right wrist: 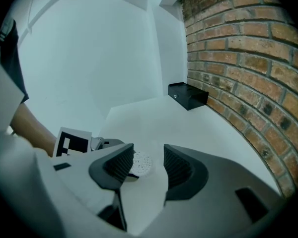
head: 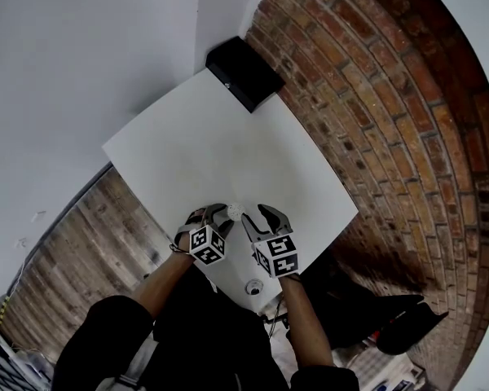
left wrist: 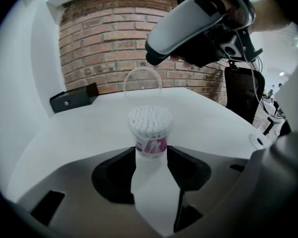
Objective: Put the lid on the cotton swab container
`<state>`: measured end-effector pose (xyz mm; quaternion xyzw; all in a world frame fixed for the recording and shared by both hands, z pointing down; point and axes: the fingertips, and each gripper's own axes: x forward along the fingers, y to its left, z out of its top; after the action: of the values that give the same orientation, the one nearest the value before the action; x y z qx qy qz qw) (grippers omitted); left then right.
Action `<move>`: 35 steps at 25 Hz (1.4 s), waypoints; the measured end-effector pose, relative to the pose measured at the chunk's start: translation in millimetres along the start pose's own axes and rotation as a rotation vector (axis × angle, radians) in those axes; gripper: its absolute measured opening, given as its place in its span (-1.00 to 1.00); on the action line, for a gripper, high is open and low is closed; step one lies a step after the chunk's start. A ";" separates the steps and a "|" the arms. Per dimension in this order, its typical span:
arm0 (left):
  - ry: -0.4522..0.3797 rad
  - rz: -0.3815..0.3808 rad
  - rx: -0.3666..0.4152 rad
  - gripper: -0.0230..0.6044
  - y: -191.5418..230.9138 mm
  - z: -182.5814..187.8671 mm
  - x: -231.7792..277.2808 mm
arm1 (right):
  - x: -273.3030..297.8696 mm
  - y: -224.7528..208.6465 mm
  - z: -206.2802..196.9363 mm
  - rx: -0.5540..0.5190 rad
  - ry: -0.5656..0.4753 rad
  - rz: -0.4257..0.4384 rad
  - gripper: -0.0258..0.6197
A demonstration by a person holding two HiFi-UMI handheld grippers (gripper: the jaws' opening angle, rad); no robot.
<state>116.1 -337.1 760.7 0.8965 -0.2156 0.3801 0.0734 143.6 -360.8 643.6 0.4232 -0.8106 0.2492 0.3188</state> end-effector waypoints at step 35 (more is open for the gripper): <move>-0.021 -0.082 0.034 -0.27 18.4 10.5 17.1 | 39.2 15.0 -15.5 0.072 0.112 0.075 -0.68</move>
<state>125.3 -362.3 764.9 0.9097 -0.1730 0.3708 0.0714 118.5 -363.2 680.5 0.3891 -0.7975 0.3132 0.3384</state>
